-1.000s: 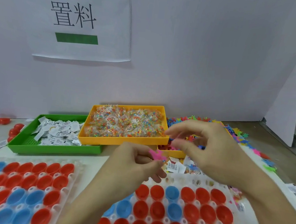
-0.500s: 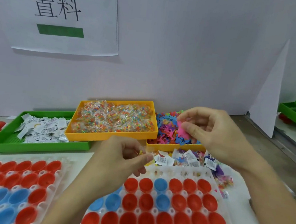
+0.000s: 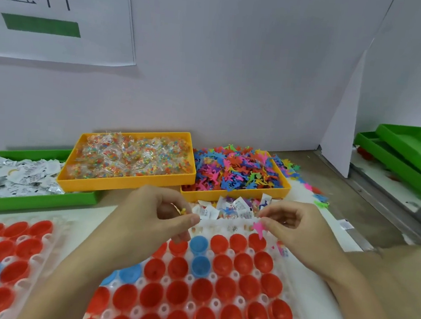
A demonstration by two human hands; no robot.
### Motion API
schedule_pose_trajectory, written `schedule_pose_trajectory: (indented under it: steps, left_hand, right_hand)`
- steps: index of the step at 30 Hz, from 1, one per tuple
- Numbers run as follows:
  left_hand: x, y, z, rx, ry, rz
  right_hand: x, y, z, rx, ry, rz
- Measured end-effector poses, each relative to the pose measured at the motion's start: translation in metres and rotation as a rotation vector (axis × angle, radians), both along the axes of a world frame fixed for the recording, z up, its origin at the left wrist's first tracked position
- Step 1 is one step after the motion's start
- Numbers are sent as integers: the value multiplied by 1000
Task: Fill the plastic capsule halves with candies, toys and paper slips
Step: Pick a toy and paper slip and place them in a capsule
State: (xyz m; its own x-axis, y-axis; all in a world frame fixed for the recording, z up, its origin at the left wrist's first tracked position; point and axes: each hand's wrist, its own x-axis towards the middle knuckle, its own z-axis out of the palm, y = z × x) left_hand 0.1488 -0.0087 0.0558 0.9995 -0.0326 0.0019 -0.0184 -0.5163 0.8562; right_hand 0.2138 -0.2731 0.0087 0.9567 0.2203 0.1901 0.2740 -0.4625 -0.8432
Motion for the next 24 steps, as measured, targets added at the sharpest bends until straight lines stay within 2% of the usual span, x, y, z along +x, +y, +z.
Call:
schedule_pose_trajectory:
  steps: [12,16,24]
  left_hand:
    - [-3,-4,3,54,0,-49]
    - [-3,-6,8,78,-25,-54]
    - [-6,-9,8,104,-86,-152]
  right_hand:
    - [-11,-15,5,-20,38,180]
    - [-11,-9,9,-46,-5,187]
    - [-11,-12,2,43,1,192]
